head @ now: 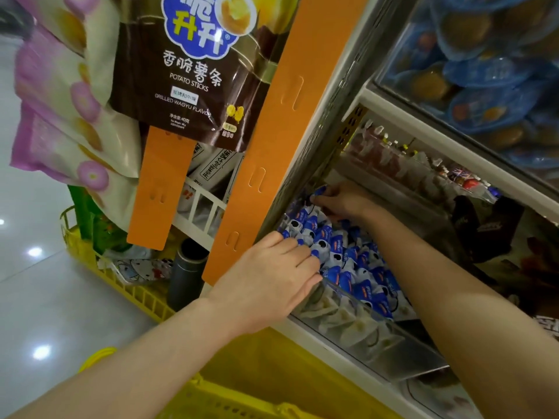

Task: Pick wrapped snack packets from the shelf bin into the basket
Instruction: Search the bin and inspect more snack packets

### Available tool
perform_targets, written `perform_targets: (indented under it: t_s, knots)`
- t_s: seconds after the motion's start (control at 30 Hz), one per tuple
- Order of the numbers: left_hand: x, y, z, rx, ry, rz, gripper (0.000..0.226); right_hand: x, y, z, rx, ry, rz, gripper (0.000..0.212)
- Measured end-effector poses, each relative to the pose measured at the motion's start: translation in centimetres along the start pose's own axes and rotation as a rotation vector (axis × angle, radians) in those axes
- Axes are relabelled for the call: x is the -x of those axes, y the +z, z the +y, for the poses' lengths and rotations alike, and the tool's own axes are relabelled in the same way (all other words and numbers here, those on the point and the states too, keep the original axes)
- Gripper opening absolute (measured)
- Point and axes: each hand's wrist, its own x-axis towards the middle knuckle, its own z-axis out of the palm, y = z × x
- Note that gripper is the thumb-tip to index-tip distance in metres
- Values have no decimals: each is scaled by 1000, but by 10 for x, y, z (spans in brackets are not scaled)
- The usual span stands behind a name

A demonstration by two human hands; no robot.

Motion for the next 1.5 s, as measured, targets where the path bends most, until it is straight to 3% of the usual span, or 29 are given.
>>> perform_targets:
  t_s: [0.3, 0.4, 0.5, 0.57, 0.73, 0.97, 1.13, 1.2, 1.3, 1.4, 1.5]
  knots:
    - [1, 4, -3, -5, -1, 6, 33, -10, 6, -3, 86, 18, -125, 21]
    - [1, 4, -3, -8, -4, -3, 31, -6, 6, 8, 63, -43, -116, 31]
    - [0, 4, -3, -1, -7, -8, 30, -5, -5, 19, -103, -74, 59, 34]
    - [0, 3, -3, 4, -14, -7, 30, -8, -11, 27, -89, -67, 169, 36]
    - [1, 4, -2, 15, -19, -25, 31, -10, 0, 39, 144, -31, 15, 31]
    - [0, 1, -1, 5, -20, -53, 31, -19, 7, 38, 32, 60, 145, 28]
    - [0, -9, 4, 26, -52, -157, 38, 9, -11, 37, -145, -14, 380, 20]
    - [-1, -13, 7, 57, -113, -202, 42, 32, -23, 32, -208, -103, 507, 20]
    - [0, -18, 18, 284, -261, -146, 28, 77, -35, 23, -384, -200, 588, 19]
    - [0, -32, 40, 569, -479, 11, 21, 132, -31, 18, -580, -249, 504, 17]
    - [3, -44, 56, 970, -829, 97, 16, 184, -15, 21, -732, -302, 360, 14]
